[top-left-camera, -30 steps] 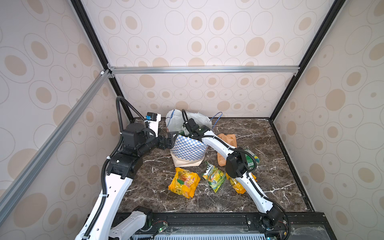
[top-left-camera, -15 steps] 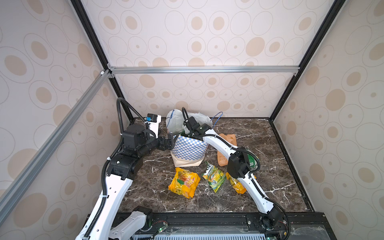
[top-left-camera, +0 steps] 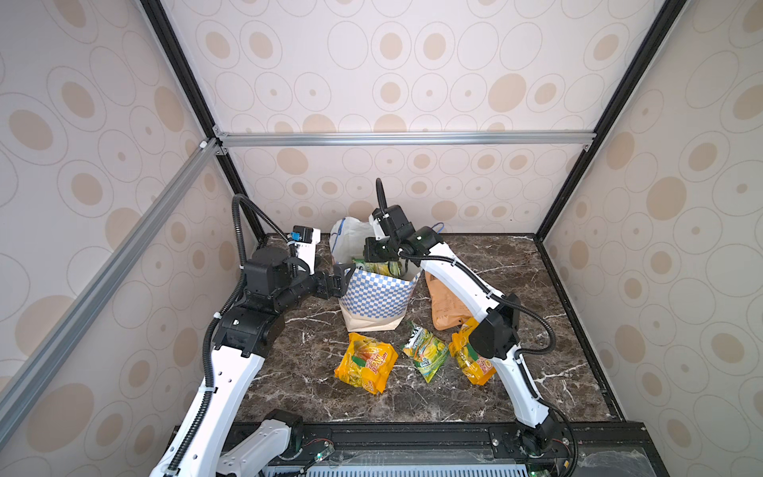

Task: Take the snacks out of the paper bag
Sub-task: 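Raise the right gripper out of the checkered bag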

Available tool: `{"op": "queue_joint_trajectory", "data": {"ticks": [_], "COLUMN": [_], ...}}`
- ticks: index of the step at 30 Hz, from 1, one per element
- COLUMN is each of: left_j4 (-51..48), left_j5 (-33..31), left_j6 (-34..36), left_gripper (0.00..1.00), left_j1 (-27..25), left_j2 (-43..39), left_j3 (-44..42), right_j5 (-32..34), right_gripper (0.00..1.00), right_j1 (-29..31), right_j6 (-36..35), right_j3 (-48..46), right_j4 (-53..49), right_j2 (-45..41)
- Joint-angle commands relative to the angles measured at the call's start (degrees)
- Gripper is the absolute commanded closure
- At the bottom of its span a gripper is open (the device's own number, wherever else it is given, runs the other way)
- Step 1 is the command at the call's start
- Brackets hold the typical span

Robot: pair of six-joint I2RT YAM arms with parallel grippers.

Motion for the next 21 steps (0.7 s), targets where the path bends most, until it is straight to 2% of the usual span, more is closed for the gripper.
{"op": "queue_joint_trajectory", "data": {"ticks": [1, 10, 11, 13, 15, 19, 21], "left_j4": [1.26, 1.75, 1.64, 1.58, 1.23, 1.16, 1.31], "left_j5": [0.66, 1.13, 1.21, 1.15, 0.98, 0.79, 0.84], "left_j6": [0.07, -0.28, -0.39, -0.44, -0.22, -0.09, -0.25], "left_gripper": [0.02, 0.02, 0.02, 0.02, 0.02, 0.02, 0.02], "left_j1": [0.18, 0.18, 0.18, 0.18, 0.19, 0.18, 0.18], "left_j2": [-0.7, -0.57, -0.61, -0.81, -0.92, -0.98, -0.96], "left_j3": [-0.14, -0.33, -0.34, -0.41, -0.39, -0.5, -0.57], "right_j5": [3.6, 5.84, 6.14, 6.63, 6.79, 5.64, 4.28], "right_gripper": [1.0, 1.0, 0.94, 0.64, 0.46, 0.26, 0.21], "right_j1": [0.45, 0.4, 0.43, 0.4, 0.45, 0.43, 0.45], "right_j6": [-2.24, -4.38, -4.65, -5.51, -5.86, -5.86, -5.23], "right_j3": [-0.26, -0.79, -0.79, -0.64, -0.43, -0.53, -0.27], "right_j4": [0.61, 0.28, -0.22, -1.69, -3.23, -4.48, -4.77], "right_j2": [-3.21, -4.0, -3.54, -2.2, -0.86, 2.27, 3.94]}}
